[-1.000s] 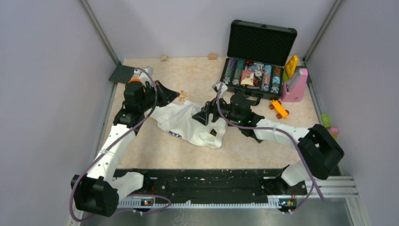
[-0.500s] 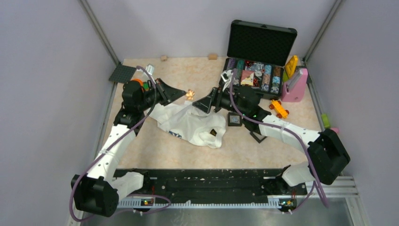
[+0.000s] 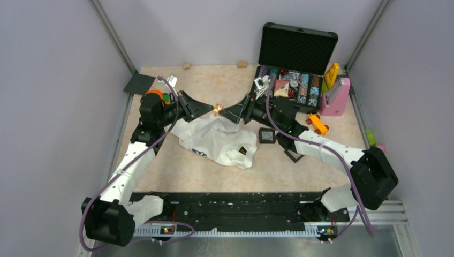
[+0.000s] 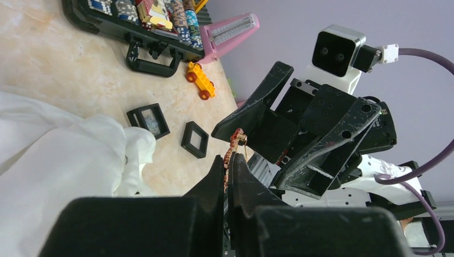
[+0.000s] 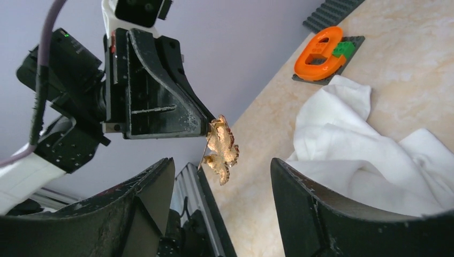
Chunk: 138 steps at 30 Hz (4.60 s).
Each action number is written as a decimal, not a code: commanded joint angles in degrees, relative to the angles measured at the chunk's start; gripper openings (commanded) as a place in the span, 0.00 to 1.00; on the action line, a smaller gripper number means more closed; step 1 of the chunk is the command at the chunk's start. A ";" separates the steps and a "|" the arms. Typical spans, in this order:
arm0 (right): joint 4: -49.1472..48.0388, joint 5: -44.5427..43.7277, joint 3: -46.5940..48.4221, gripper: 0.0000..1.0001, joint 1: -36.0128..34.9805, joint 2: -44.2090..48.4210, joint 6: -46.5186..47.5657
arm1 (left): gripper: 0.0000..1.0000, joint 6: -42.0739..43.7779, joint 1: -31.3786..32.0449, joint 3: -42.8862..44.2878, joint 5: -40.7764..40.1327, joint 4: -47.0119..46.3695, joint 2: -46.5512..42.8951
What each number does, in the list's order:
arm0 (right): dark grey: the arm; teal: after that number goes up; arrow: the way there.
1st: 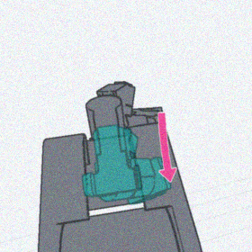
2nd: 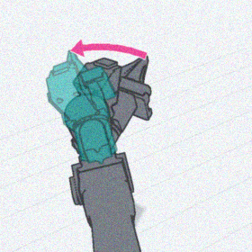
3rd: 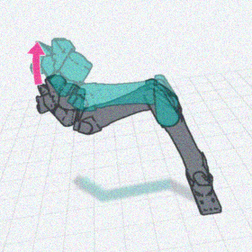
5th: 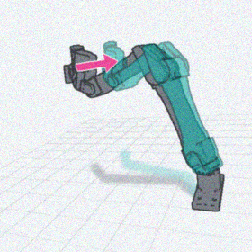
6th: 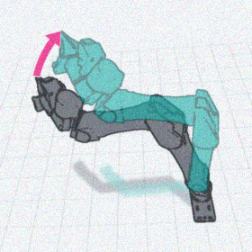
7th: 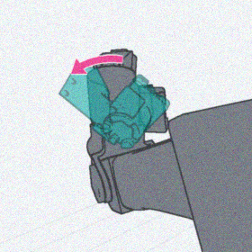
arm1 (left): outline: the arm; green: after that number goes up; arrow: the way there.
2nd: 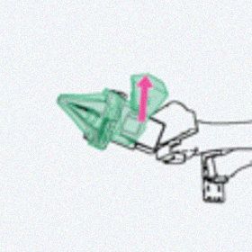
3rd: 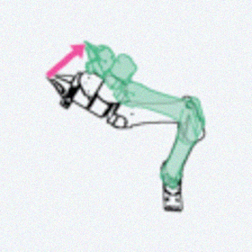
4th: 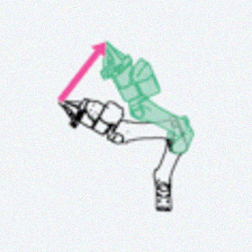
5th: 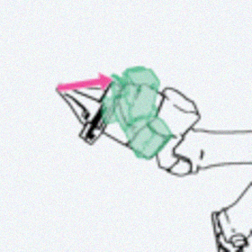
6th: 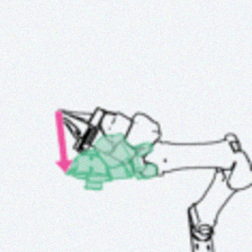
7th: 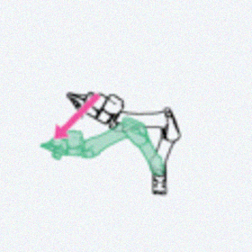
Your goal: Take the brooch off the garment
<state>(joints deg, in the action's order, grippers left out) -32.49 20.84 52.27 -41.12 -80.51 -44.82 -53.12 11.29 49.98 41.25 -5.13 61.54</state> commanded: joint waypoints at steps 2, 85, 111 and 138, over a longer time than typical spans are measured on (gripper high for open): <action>-7.20 0.24 2.47 0.63 0.39 -0.01 -3.64 | 0.00 -2.25 -0.21 -0.37 2.71 -5.77 0.12; -6.54 -0.20 4.53 0.54 -0.80 -3.81 -1.93 | 0.00 -5.74 0.75 -3.35 1.51 -10.76 2.14; 40.87 -7.99 13.94 0.60 1.57 7.62 -32.20 | 0.00 62.63 9.39 -20.14 2.42 -50.69 -7.48; 27.38 -1.46 8.02 0.07 1.40 6.84 -38.96 | 0.00 72.46 14.81 -17.52 2.34 -41.53 -5.72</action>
<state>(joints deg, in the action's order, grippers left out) -1.02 16.34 60.49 -39.81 -73.73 -82.59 18.22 25.41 30.76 42.76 -45.87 55.29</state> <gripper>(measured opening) 0.152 0.021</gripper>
